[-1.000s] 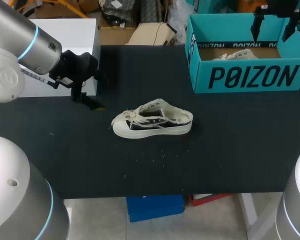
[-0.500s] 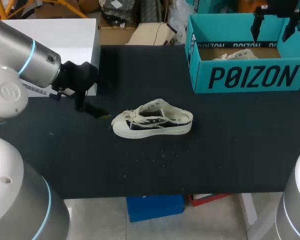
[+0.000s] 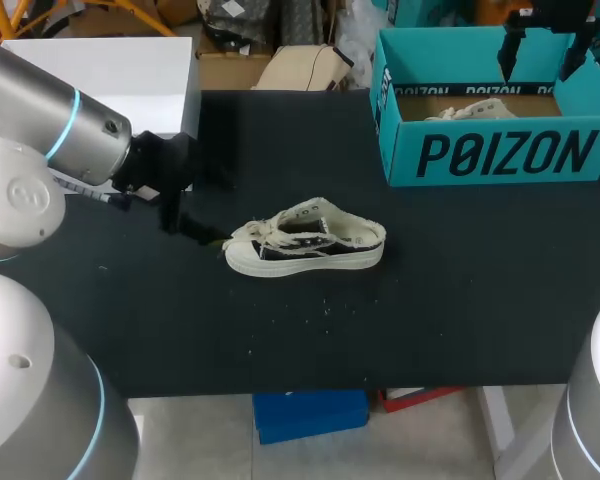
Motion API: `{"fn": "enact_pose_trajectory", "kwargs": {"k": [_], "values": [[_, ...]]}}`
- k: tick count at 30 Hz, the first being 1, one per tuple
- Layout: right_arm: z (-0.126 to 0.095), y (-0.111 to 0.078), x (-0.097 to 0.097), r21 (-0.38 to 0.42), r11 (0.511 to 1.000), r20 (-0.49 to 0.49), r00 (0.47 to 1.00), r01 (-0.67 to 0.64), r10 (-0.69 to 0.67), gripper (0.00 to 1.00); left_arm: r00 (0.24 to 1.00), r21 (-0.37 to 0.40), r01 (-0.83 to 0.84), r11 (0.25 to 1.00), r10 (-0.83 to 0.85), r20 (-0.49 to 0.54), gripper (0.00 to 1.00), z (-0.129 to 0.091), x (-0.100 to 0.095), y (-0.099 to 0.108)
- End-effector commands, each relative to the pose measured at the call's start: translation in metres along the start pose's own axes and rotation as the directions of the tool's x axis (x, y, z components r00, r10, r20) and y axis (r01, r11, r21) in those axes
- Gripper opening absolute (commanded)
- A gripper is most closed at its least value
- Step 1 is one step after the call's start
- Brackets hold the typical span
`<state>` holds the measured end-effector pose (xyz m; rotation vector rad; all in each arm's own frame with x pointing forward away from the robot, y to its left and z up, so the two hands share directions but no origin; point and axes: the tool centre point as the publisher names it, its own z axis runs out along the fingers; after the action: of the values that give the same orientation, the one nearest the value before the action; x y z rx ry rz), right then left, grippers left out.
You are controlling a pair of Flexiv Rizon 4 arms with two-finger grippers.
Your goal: Take the shoe out of the shoebox, open the shoe tongue, remove and reinsert the insole, then place the shoe into the shoebox
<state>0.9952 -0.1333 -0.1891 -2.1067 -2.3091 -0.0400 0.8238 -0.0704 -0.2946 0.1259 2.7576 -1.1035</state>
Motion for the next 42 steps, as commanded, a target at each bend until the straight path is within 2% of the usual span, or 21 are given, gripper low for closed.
{"fn": "enact_pose_trajectory", "kwargs": {"k": [1, 13, 15, 16, 17, 18, 42], "values": [[-0.023, -0.046, 0.011, -0.076, 0.721, -0.081, 0.717, 0.688, -0.693, 1.0, 1.0, -0.002, 0.0, 1.0, 0.0, 0.002, 1.0, 0.001, 0.0, 0.0], [-0.023, -0.046, 0.011, -0.076, 0.721, -0.081, 0.717, 0.688, -0.693, 1.0, 1.0, -0.002, 0.0, 1.0, 0.0, 0.002, 1.0, 0.001, 0.0, 0.0], [-0.028, -0.057, 0.036, -0.154, 0.525, -0.083, 0.519, 0.837, -0.851, 1.0, 1.0, -0.002, 0.0, 1.0, 0.0, 0.002, 1.0, 0.001, 0.0, 0.0], [-0.029, -0.067, 0.043, -0.167, 0.426, -0.051, 0.424, 0.889, -0.904, 1.0, 1.0, -0.002, 0.0, 1.0, 0.0, 0.002, 1.0, 0.001, 0.0, 0.0], [-0.031, -0.08, 0.049, -0.198, 0.279, -0.017, 0.282, 0.94, -0.959, 1.0, 1.0, -0.002, 0.0, 1.0, 0.0, 0.002, 1.0, 0.001, 0.0, 0.0], [-0.029, -0.097, 0.049, -0.2, 0.159, -0.021, 0.158, 0.967, -0.987, 1.0, 1.0, -0.002, 0.0, 1.0, 0.0, 0.002, 1.0, 0.001, 0.0, 0.0], [-0.029, -0.097, 0.049, -0.2, 0.159, -0.021, 0.158, 0.967, -0.987, 1.0, 1.0, -0.002, 0.0, 1.0, 0.0, 0.002, 1.0, 0.001, 0.0, 0.0]]}}
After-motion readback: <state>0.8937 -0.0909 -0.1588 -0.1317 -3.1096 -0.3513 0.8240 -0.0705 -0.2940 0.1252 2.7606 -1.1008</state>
